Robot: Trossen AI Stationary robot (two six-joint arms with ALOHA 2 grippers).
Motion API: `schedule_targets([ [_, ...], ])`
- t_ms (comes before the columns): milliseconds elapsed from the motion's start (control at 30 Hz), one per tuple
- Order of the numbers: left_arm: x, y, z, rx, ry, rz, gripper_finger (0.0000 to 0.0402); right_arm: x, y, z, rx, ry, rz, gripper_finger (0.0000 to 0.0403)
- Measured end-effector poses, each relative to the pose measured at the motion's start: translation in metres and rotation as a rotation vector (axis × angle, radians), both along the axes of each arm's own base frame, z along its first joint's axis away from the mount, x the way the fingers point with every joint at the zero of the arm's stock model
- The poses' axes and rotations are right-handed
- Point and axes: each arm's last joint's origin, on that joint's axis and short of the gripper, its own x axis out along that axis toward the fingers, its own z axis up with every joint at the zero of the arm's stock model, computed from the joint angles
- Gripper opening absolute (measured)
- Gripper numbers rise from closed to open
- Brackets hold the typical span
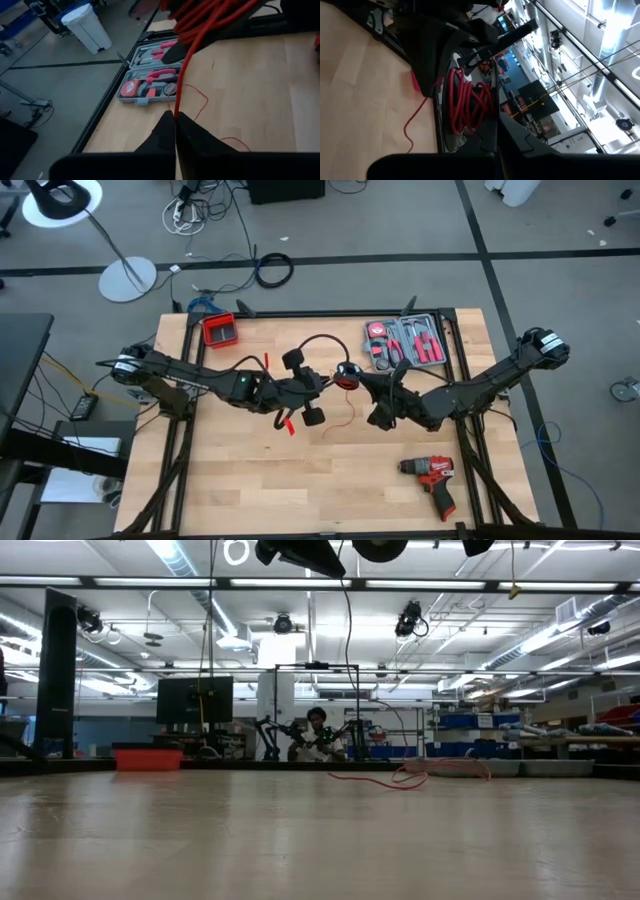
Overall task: Coil cords
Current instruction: Uncoil the red wire from the black spool
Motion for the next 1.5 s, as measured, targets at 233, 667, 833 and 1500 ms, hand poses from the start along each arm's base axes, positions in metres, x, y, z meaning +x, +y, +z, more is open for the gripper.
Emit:
schedule_targets([
  [233, 0.002, -0.003, 0.013, 0.0, -0.037, -0.012, 0.0001, 0.0, -0.002, -0.002, -0.008, 0.017, -0.027, 0.0],
  [667, 0.018, -0.02, 0.007, -0.104, -0.072, -0.147, 0.0, 0.005, -0.02, 0.0, 0.085, -0.065, -0.133, 0.0],
  [833, 0.033, -0.018, -0.018, -0.079, -0.005, -0.117, 0.0, 0.006, -0.018, 0.0, 0.114, -0.085, -0.073, 0.0],
  [1500, -0.021, -0.001, 0.004, 0.061, 0.172, 0.133, 0.0, 0.001, -0.009, -0.006, 0.012, 0.031, -0.099, 0.0],
])
